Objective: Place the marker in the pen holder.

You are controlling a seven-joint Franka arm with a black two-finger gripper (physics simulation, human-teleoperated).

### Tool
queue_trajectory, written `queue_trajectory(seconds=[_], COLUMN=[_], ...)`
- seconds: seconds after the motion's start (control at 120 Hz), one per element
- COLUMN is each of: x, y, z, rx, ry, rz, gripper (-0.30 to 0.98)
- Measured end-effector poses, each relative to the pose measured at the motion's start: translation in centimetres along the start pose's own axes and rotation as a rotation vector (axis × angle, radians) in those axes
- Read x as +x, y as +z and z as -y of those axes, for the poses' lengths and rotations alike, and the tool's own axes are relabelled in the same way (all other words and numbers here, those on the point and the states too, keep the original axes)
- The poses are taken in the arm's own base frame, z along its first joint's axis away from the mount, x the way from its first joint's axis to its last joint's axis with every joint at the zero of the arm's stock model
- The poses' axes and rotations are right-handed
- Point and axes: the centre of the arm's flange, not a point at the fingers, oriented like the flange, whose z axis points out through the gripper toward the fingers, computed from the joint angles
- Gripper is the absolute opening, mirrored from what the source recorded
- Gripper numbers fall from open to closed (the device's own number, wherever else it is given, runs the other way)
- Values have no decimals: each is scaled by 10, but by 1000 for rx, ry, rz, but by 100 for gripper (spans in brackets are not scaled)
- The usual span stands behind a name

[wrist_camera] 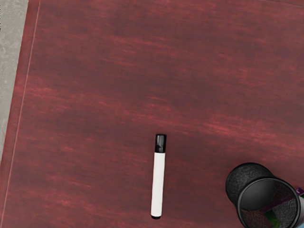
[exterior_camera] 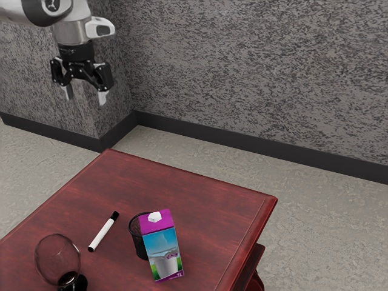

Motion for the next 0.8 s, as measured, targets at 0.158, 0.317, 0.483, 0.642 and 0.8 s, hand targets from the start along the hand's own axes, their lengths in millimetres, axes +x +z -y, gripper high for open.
queue_trajectory(seconds=[0.158,0.317,0.483,0.642,0.8], x=[2,-5,-16,-28,-32], y=[31,94,176,238,288], z=[-4,-13,-9,-6,-1], rx=[3,13,20,19,18], ry=[15,37,15,-16,-44], rz=[12,82,165,198,204], gripper=[69,69,69,68,68])
